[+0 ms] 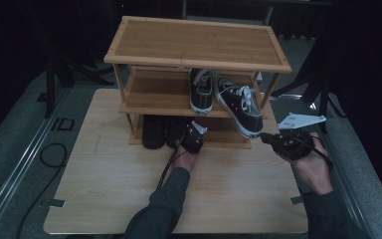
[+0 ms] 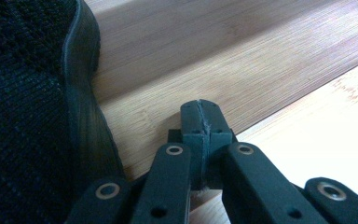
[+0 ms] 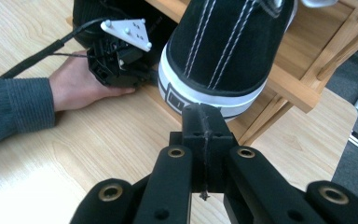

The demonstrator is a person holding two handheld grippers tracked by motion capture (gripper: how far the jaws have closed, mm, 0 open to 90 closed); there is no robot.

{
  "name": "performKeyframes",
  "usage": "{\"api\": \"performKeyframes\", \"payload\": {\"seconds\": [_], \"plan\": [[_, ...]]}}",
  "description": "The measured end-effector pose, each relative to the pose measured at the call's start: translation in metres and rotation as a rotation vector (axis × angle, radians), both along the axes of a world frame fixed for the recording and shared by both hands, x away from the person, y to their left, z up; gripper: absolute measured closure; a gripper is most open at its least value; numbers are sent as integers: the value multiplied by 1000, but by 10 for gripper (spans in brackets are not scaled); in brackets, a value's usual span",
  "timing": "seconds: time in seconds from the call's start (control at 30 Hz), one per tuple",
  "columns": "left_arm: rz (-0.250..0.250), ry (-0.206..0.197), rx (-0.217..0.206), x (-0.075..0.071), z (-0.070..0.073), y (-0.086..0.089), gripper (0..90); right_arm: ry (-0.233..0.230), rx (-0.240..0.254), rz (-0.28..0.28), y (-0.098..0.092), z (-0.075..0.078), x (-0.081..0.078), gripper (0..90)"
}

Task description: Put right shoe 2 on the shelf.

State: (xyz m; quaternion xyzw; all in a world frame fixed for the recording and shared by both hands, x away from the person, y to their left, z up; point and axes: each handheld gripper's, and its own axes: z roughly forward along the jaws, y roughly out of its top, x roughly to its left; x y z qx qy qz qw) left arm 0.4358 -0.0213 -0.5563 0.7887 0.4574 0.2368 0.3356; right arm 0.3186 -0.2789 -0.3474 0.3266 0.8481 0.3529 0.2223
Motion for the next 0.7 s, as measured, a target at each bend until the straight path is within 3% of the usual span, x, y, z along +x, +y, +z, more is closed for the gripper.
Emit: {"api": "performKeyframes", "payload": {"seconds": [0.37,0.7], "plan": [[1,0,-2,0,0,0,898,9,-14,3,5,-4,2,900],[3,-1,0,0,0,0,898,1,15,4,5,-2,3,900]]}}
